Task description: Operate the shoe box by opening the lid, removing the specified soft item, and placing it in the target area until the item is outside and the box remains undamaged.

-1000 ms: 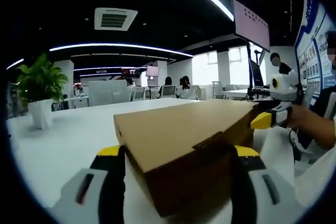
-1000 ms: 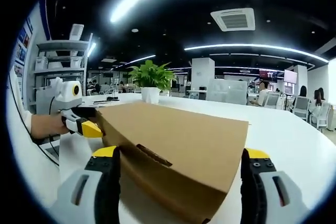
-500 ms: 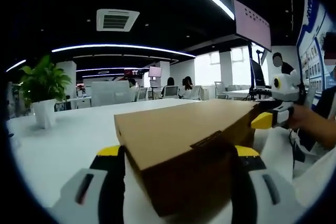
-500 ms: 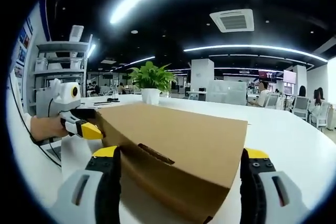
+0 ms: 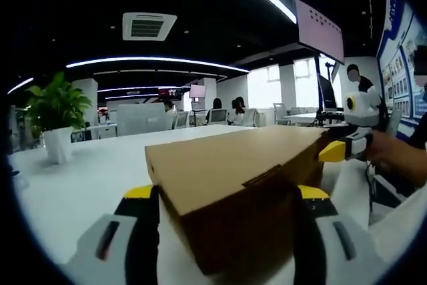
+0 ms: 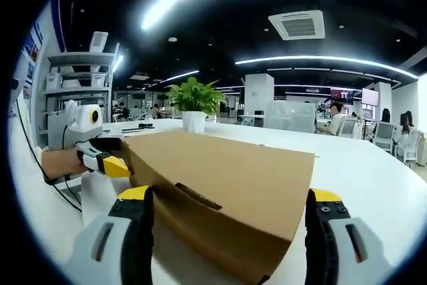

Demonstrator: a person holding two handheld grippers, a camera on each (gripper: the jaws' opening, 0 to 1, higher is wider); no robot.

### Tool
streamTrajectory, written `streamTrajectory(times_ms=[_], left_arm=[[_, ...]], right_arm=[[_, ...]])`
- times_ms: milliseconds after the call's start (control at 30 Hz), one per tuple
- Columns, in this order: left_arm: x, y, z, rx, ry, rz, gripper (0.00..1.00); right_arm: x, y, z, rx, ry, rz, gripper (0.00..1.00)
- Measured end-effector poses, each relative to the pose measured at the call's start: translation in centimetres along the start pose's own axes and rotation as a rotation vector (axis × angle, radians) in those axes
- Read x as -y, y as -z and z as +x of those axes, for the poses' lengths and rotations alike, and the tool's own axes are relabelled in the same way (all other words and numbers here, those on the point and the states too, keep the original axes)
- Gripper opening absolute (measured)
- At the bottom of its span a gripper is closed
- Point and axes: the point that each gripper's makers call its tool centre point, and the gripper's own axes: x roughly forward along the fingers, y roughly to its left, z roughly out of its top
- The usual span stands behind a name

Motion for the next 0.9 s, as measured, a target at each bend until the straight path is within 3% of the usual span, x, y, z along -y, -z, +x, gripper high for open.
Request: streamTrajectory(times_ms=[400, 567, 900], left_arm=[[-0.05, 0.13, -0.39, 0.02, -0.007, 0.003, 0.84], [-0.29, 0.33, -0.45, -0.003, -0.003, 0.03, 0.83], [-0.65, 0.23, -0.42, 0.027, 0.005, 0.018, 0.82]], right_arm=[[-0.2, 0.06, -0.28, 0.015, -0.003, 0.001, 0.97], [-0.24, 0.11, -0.1, 0.014, -0.001, 0.0, 0.98], [-0.55, -0.05, 0.22, 0.021, 0.018, 0.016, 0.99]])
